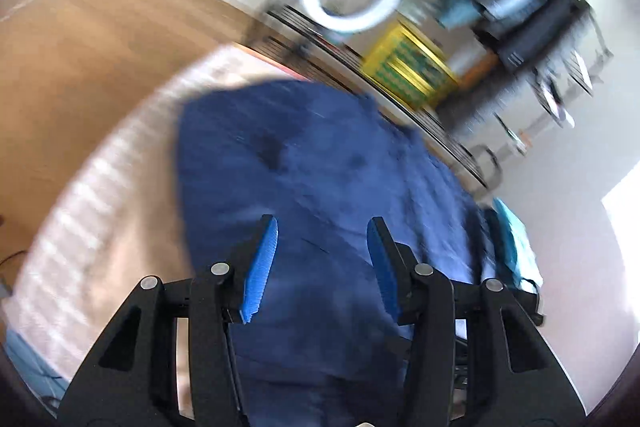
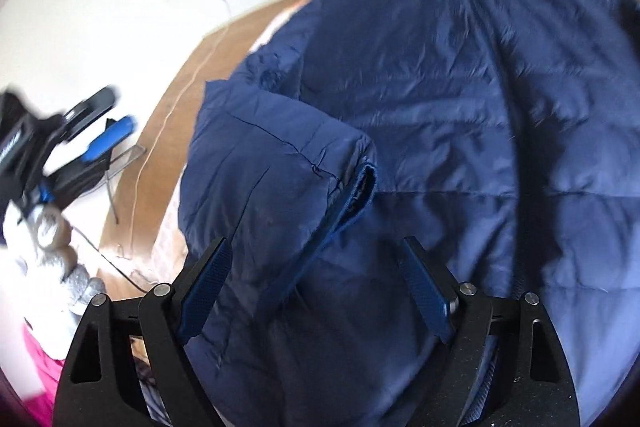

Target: Fold large clothes

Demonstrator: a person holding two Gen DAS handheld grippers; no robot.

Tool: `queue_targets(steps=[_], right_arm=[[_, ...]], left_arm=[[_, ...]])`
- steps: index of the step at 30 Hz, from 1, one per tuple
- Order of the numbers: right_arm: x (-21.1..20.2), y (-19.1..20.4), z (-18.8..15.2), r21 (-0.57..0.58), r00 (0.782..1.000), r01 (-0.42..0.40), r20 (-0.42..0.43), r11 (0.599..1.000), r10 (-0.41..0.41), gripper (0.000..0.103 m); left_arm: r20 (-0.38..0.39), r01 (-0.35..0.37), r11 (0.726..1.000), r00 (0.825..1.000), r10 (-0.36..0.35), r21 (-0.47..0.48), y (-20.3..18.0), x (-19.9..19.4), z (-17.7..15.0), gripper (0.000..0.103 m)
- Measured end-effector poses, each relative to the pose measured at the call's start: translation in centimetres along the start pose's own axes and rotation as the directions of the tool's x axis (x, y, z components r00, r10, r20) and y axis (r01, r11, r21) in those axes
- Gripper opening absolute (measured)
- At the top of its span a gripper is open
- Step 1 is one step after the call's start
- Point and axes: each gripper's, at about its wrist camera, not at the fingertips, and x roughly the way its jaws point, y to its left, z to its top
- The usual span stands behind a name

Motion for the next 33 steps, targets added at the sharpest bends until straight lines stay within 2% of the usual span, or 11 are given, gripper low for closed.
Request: queue_targets(steps=[3, 4, 5, 7, 11, 15, 19, 26, 28, 31, 33], right_arm=[[1.7, 0.6, 1.1, -0.015, 0.999, 0.005, -0.047, 1.000, -0.005, 0.045], [2.0, 0.8, 1.6, -0.025, 0.998, 0.007, -0.058, 1.000, -0.009, 0.026], [2.3, 0.6, 1.6, -0.033, 0.998, 0.006, -0.062, 0.999, -0.008, 0.012], [2.1, 0.3, 3.1, -0.037, 0.999, -0.001, -0.045, 0.999, -0.001, 0.007], [-0.9, -0.2, 5.9, -0.105, 0.995, 0.081, 0.058, 0.991, -0.075, 0.005], [-4.1, -2.5, 8.8, -0.104, 0.972, 0.188, 0.162, 0.977, -0.170, 0.005], [-5.8, -5.8, 11.2, -0.112, 0.909, 0.369, 0.247, 0.923, -0.334, 0.005], [-5.8, -11.3, 13.7, -0.042, 0.832, 0.507, 0.283, 0.861, -0.476, 0.005], [-5.9, -12.5, 14.3, -0.017, 0.830, 0.504, 0.286, 0.864, -0.479, 0.005], [-5.0, -13.9, 15.2, 0.006, 0.851, 0.467, 0.267, 0.884, -0.452, 0.005], [-4.1, -14.7, 15.4, 0.005, 0.855, 0.468, 0.249, 0.884, -0.455, 0.005]], left_arm=[[-0.013, -0.018, 0.998, 1.000, 0.017, -0.068, 2.4, 0.3, 0.1, 0.047], [-0.014, -0.017, 0.998, 1.000, 0.016, -0.066, 2.7, 0.2, 0.2, 0.047], [-0.007, -0.027, 0.999, 1.000, 0.026, -0.043, 2.6, 0.0, 0.1, 0.047], [0.010, -0.056, 0.998, 0.998, 0.055, 0.028, 1.8, -0.3, -0.1, 0.047], [0.014, -0.080, 0.991, 0.997, 0.079, 0.111, 0.6, -0.3, -0.6, 0.047], [-0.020, -0.081, 0.989, 0.996, 0.084, 0.123, 0.1, 0.6, -1.3, 0.047], [-0.059, -0.085, 0.988, 0.994, 0.093, 0.131, -0.8, 2.2, -2.1, 0.047], [-0.136, -0.122, 0.976, 0.980, 0.148, 0.182, -2.4, 5.5, -4.0, 0.047], [-0.150, -0.128, 0.973, 0.976, 0.158, 0.193, -2.7, 6.1, -4.3, 0.047], [-0.155, -0.129, 0.971, 0.975, 0.162, 0.203, -3.2, 6.5, -4.6, 0.047], [-0.151, -0.129, 0.971, 0.975, 0.161, 0.203, -3.4, 6.5, -4.6, 0.047]])
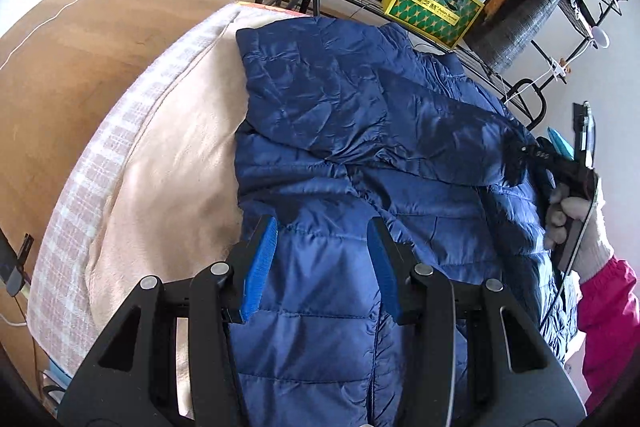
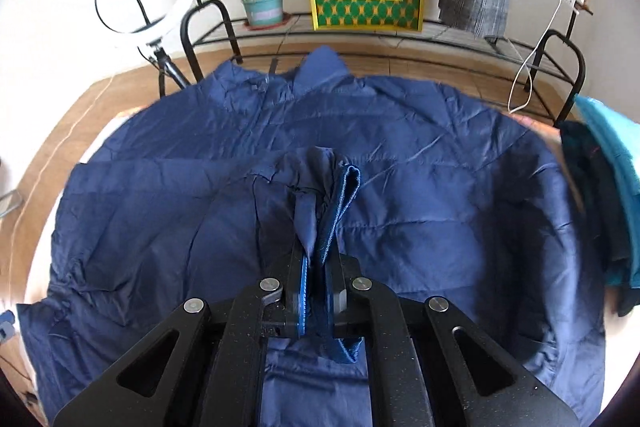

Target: Fold large clothes

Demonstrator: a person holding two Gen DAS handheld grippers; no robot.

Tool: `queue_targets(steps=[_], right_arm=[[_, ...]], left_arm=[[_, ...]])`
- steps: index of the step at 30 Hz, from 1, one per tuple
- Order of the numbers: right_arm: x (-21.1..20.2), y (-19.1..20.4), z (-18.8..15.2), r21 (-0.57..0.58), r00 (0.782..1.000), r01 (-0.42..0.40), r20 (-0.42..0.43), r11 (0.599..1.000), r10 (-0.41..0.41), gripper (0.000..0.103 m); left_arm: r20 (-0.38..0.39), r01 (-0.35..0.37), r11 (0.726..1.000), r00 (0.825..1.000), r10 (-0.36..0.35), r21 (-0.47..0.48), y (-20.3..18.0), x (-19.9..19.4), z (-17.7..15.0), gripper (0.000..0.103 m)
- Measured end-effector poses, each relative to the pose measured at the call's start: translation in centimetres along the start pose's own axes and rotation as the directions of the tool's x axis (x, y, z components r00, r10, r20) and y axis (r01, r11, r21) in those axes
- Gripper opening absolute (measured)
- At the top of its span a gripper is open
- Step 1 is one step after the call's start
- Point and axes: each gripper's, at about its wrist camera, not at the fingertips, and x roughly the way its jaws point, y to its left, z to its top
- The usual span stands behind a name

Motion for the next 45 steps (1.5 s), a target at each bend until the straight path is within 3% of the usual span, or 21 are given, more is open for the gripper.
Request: queue_targets(steps=[9, 11, 14, 20, 25, 28, 29, 33, 39, 45], right_arm=[[3.6, 0.1, 0.1, -0.036, 0.996, 0.049, -0.069, 0.998, -0.052, 0.007], [3.8, 0.1, -0.2, -0.047, 0.993, 0.079, -0.085, 0.996, -0.083, 0.016], [2.2, -0.6, -0.5, -0.003, 0.996, 0.065, -0.065, 0.998, -0.065, 0.030], [-4.5, -1.9, -2.5, 0.053, 1.000, -0.012, 0.022, 0.999, 0.011, 0.031], [-11.9, -5.1, -6.8, 0.101, 0.991, -0.060, 0.125, 0.993, 0.047, 0.032], [-15.7, -8.0, -10.0, 0.143, 0.989, -0.040, 0.145, 0.989, 0.019, 0.048], [-16.8, -8.9, -10.9, 0.149, 0.989, -0.022, 0.147, 0.989, 0.000, 0.048], [-20.2, -12.8, -15.3, 0.190, 0.991, 0.062, 0.105, 0.980, -0.083, 0.049], [-25.0, -19.8, -21.3, 0.349, 0.989, 0.084, 0.084, 0.933, -0.120, 0.049], [-26.7, -25.8, -26.2, 0.487, 0.987, 0.109, 0.049, 0.867, -0.152, 0.049]], left_arm=[[0.013, -0.012, 1.000, 1.000, 0.012, 0.005, -0.5, -0.3, 0.1, 0.047], [0.025, -0.009, 1.000, 1.000, 0.009, 0.005, -0.7, -0.7, 0.2, 0.047], [0.044, -0.006, 1.000, 0.999, 0.006, 0.009, -0.8, -1.5, 0.3, 0.047], [0.070, 0.001, 1.000, 0.998, -0.003, 0.029, -1.9, -3.2, -0.4, 0.047], [0.059, 0.018, 0.996, 0.998, -0.023, 0.089, -3.9, -3.9, -1.9, 0.047], [0.056, 0.033, 0.991, 0.998, -0.040, 0.129, -5.2, -4.2, -3.1, 0.047], [0.057, 0.040, 0.990, 0.997, -0.048, 0.137, -5.6, -4.3, -3.4, 0.047], [0.045, 0.065, 0.988, 0.996, -0.072, 0.137, -6.4, -4.6, -5.3, 0.047], [0.012, 0.120, 0.985, 0.992, -0.122, 0.122, -7.4, -5.4, -8.0, 0.047], [0.016, 0.146, 0.977, 0.989, -0.150, 0.157, -9.4, -6.8, -9.1, 0.047]])
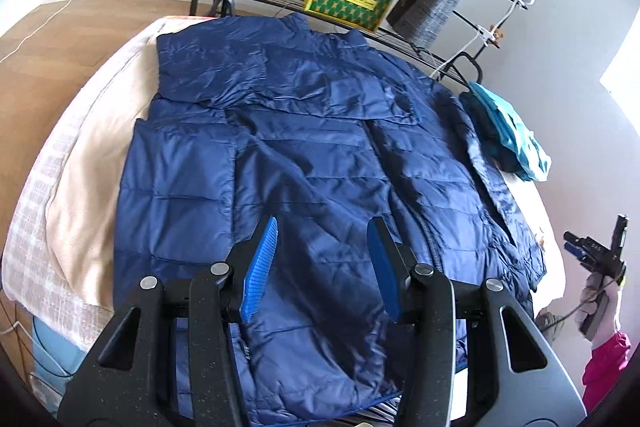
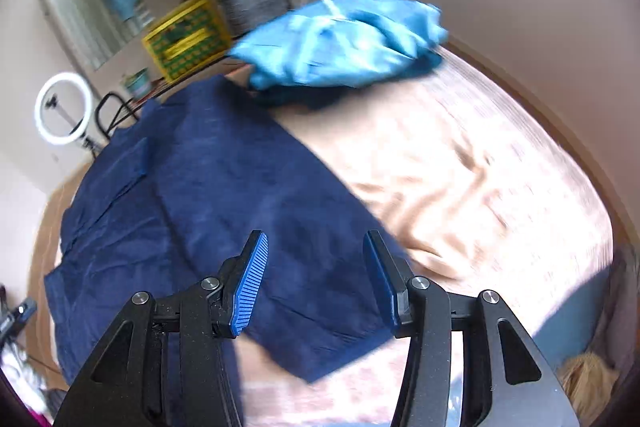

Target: Fold large clothes

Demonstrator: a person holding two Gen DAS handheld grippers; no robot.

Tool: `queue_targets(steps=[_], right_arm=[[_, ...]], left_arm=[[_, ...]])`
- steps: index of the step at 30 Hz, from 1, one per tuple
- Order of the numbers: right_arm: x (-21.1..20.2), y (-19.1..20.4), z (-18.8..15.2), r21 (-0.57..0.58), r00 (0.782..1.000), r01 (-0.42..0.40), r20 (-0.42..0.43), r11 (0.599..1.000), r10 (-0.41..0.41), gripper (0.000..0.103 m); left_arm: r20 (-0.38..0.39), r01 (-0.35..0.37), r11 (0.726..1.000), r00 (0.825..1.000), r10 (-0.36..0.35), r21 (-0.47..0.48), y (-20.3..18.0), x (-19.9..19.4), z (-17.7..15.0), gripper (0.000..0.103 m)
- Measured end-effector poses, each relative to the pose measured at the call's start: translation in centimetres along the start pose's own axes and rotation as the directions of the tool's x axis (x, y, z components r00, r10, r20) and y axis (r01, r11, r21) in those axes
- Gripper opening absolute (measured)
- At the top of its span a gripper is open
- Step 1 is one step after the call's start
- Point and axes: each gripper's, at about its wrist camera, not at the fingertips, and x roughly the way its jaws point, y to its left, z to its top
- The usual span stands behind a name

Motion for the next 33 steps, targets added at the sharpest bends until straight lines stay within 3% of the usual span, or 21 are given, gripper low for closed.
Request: queue_targets(steps=[8, 12, 18, 19, 20, 22, 27, 33], right_arm=[[3.3, -6.9, -1.7, 0.184, 0.997, -0.013, -0.077, 0.983, 0.027, 0.048], [3.9, -7.7, -2.7, 0.255, 0.991, -0.066, -0.093, 0.965, 0.093, 0.048], [4.4, -7.9, -3.9, 0.238, 0.986, -0.049, -0.141, 0.970, 0.084, 0.048], [4.6, -7.7, -4.0, 0.230, 0.985, -0.039, -0.154, 0.973, 0.076, 0.040], [4.8, -7.5, -4.1, 0.225, 0.983, -0.042, -0.167, 0.974, 0.081, 0.024], [4.7, -6.6, -4.3, 0.202, 0.979, -0.031, -0.193, 0.979, 0.070, 0.010], [1.2, -3.2, -3.3, 0.099, 0.992, -0.028, -0.117, 0.995, 0.039, 0.006], [-3.6, 3.0, -0.2, 0.035, 0.990, -0.139, 0.019, 0.990, 0.138, 0.005]], left_arm=[[-0.030, 0.005, 1.000, 1.000, -0.004, 0.028, -1.2, 0.5, -0.3, 0.047], [-0.031, 0.005, 1.000, 1.000, -0.004, 0.026, -1.3, 0.5, -0.3, 0.047], [-0.036, 0.017, 0.999, 0.999, -0.016, 0.028, -1.7, 0.8, -0.3, 0.047], [-0.039, 0.019, 0.999, 0.999, -0.018, 0.033, -1.9, 0.9, -0.4, 0.047], [-0.042, 0.019, 0.999, 0.999, -0.018, 0.039, -2.0, 0.9, -0.4, 0.047], [-0.045, 0.018, 0.999, 0.999, -0.016, 0.050, -2.1, 0.9, -0.4, 0.047], [-0.044, 0.022, 0.998, 0.999, -0.019, 0.051, -2.0, 0.9, -0.3, 0.047], [-0.042, 0.038, 0.999, 0.998, -0.037, 0.025, -1.1, 1.1, 0.4, 0.047]])
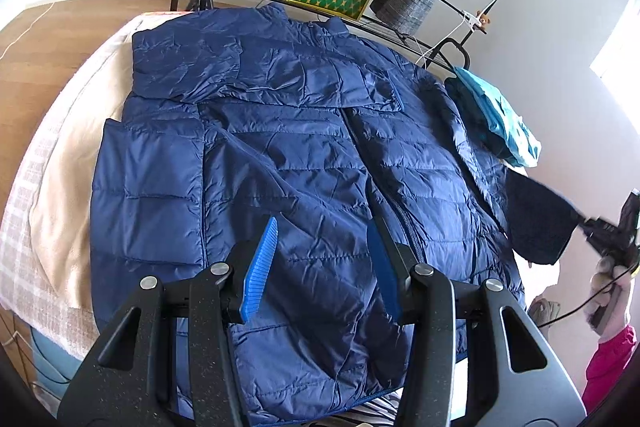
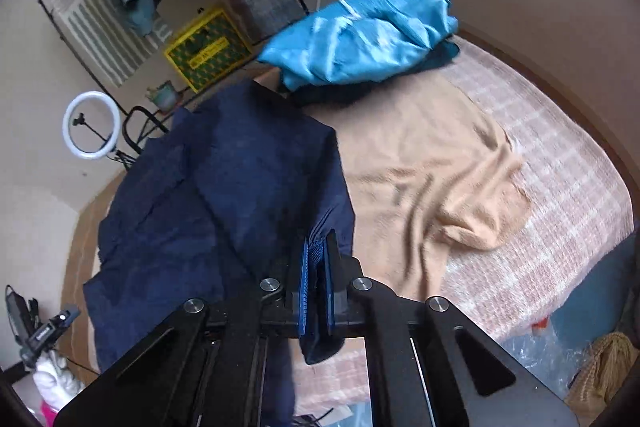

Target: Fold large clothes

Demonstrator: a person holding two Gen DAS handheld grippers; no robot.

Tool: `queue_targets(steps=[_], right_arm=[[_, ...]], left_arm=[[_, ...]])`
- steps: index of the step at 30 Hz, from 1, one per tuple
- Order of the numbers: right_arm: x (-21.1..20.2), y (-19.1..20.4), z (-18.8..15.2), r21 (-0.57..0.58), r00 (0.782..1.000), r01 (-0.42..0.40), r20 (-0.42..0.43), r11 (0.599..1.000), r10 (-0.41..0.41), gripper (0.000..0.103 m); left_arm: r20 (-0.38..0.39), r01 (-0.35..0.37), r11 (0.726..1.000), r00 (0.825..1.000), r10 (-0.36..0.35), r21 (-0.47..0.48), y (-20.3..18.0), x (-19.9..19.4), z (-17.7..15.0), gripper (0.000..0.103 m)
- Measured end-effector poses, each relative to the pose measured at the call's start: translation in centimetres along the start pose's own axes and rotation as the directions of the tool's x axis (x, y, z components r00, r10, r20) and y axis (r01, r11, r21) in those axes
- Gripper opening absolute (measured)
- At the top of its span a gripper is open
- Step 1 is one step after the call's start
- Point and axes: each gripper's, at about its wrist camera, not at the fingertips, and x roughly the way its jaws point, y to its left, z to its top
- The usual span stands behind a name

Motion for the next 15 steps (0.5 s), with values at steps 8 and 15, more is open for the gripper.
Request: queue_targets(steps=[8, 15], right_arm=[[1.6, 14.4, 2.2, -0.155, 0.971, -0.232, 0.016, 0.960, 0.237, 0.005], [9.7, 25.9, 0.7, -0.264, 0.933, -0.360, -0.108, 0.895, 0.343, 0.005]], left_arm=[[0.001, 0.001, 0.999, 1.000, -0.001, -0.035, 1.8, 0.1, 0.9, 0.047], [0.013, -0.019, 0.997, 1.000, 0.020, -0.072, 3.7, -0.3, 1.7, 0.047]])
